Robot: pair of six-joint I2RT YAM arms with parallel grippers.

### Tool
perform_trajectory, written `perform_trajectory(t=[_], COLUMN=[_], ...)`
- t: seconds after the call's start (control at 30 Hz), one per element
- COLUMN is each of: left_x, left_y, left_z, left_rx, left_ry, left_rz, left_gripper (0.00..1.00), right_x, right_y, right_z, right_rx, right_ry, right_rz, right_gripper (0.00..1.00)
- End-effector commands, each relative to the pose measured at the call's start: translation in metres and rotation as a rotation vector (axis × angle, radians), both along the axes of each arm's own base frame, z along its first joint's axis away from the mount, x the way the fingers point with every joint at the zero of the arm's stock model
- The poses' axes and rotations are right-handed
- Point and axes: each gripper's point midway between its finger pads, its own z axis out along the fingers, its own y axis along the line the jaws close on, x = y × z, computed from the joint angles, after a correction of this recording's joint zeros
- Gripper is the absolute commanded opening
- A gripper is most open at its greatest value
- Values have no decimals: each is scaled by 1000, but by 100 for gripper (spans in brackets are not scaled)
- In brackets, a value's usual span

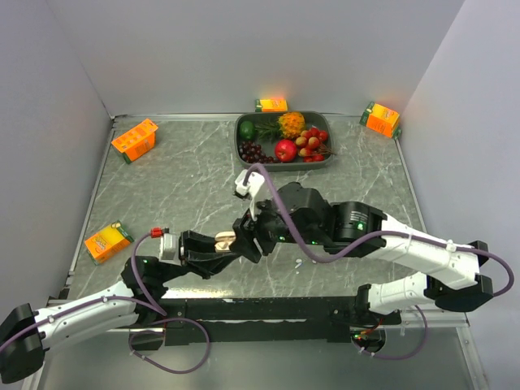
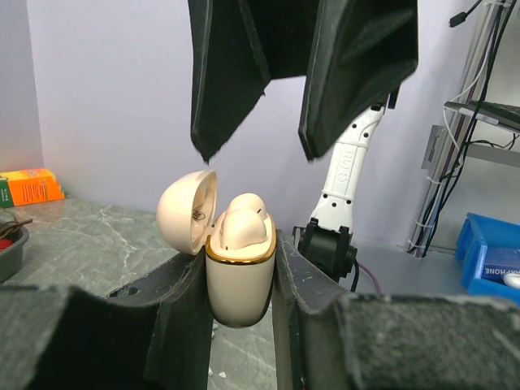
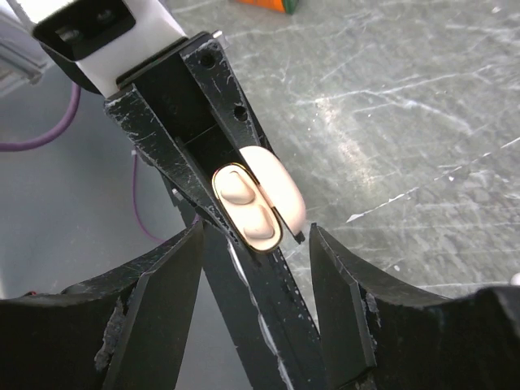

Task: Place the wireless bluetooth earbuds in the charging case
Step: Adjust the earbud with the charging case, then close the charging case.

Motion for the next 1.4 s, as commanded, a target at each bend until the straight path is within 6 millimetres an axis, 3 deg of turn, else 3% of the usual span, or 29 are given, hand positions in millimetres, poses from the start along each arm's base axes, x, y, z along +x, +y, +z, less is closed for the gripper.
perform_trajectory(t=[0.0, 0.07, 0.13, 0.2, 0.23, 0.27, 0.43, 0.6, 1.17, 1.3, 1.33, 1.37], left_x=[-11, -10, -11, -11, -12, -11, -10, -9, 10, 13, 17, 21], left_y=[7, 6, 3, 2, 2, 1, -2, -3, 4, 2, 2, 1], left_z=[29, 25, 21, 19, 18, 17, 14, 13, 18, 15, 13, 10], left_rx=[-82, -70, -50, -40, -36, -31, -8, 3, -22, -7, -2, 5], left_ry=[-54, -49, -48, -46, -48, -45, -49, -48, -16, 10, 27, 53], left_rz=[-31, -31, -40, -45, -46, -44, -48, -44, 65, 74, 86, 102], left_gripper=[1, 1, 1, 1, 1, 1, 1, 1, 1, 1, 1, 1], right_x=[6, 9, 28, 38, 45, 46, 52, 50, 9, 21, 25, 33], right_y=[-9, -17, -24, -28, -23, -20, 0, 11, 9, -3, -10, -18], right_z=[40, 55, 55, 49, 36, 36, 7, -6, -4, 1, 15, 14], right_rx=[134, 196, 200, 153, 105, 94, -15, -53, -31, -4, 55, 66], right_ry=[-59, -72, -63, -35, -17, -9, 27, 60, 63, 41, 32, 14], right_rz=[-36, -71, -159, -195, -210, -209, -197, -167, -64, -163, -202, -254], right_gripper=[63, 60, 52, 45, 39, 36, 27, 24, 24, 27, 28, 31])
